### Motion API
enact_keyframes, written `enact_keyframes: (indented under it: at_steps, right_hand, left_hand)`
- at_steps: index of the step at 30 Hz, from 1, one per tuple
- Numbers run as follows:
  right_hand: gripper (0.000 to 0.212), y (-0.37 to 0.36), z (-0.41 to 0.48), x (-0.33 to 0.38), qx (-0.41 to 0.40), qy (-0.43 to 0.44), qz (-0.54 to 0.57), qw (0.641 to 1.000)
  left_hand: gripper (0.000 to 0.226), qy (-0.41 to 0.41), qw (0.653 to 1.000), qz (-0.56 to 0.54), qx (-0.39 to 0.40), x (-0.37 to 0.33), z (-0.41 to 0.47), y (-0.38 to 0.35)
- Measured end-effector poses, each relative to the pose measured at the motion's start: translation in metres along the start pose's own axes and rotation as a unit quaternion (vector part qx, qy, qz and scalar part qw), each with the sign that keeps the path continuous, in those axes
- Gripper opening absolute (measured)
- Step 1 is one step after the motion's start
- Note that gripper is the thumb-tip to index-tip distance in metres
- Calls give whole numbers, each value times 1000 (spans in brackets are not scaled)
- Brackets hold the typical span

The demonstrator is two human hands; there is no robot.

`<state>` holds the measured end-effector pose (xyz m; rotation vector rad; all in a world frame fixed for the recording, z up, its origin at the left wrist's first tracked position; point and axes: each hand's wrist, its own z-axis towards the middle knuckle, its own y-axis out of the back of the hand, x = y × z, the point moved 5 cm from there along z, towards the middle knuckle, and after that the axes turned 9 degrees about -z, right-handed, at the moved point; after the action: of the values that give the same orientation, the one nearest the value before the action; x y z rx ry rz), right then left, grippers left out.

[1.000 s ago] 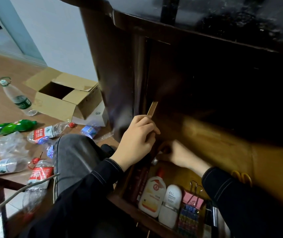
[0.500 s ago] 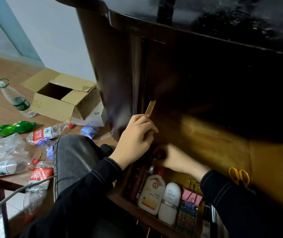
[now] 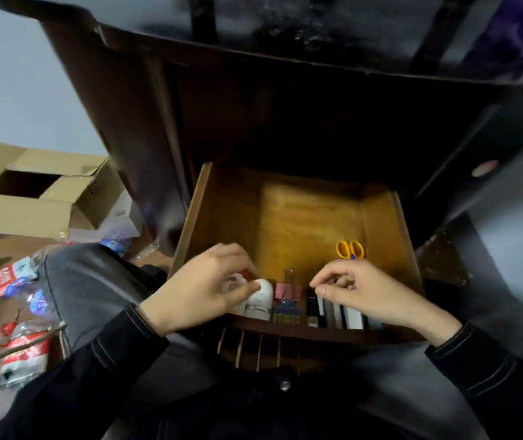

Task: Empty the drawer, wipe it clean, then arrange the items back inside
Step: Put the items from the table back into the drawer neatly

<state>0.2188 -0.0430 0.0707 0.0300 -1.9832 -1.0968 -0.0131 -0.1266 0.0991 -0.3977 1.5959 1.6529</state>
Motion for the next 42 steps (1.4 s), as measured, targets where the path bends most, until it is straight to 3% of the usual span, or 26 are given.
enact_keyframes:
  at_steps: [5, 7, 10, 15, 22, 31, 42]
  right_hand:
    - [29, -14, -53, -9, -8, 7, 14, 1000]
    - [33, -19, -61, -15, -15, 20, -43, 999]
    - [28, -22, -66, -23, -61, 33, -110, 992]
    - [25, -24, -70, -25, -116, 57, -93, 987]
    - [28, -19, -65, -22, -129, 62, -109, 984]
    - [17, 3, -39, -21, -159, 57, -165, 972]
    - [25, 35, 7, -33, -214, 27, -219, 952]
  left_hand:
    - [35, -19, 997, -25, 66, -17, -12, -39]
    - [39, -22, 996, -18, 80, -19, -17, -50]
    - [31, -42, 997, -1, 61, -19, -19, -55]
    - [18, -67, 997, -5, 46, -25, -17, -55]
    - [17, -94, 995, -3, 29, -26, -12, -53]
    - [17, -106, 994, 10, 0, -9, 16, -42]
    - [20, -155, 977, 115, -90, 14, 57, -36]
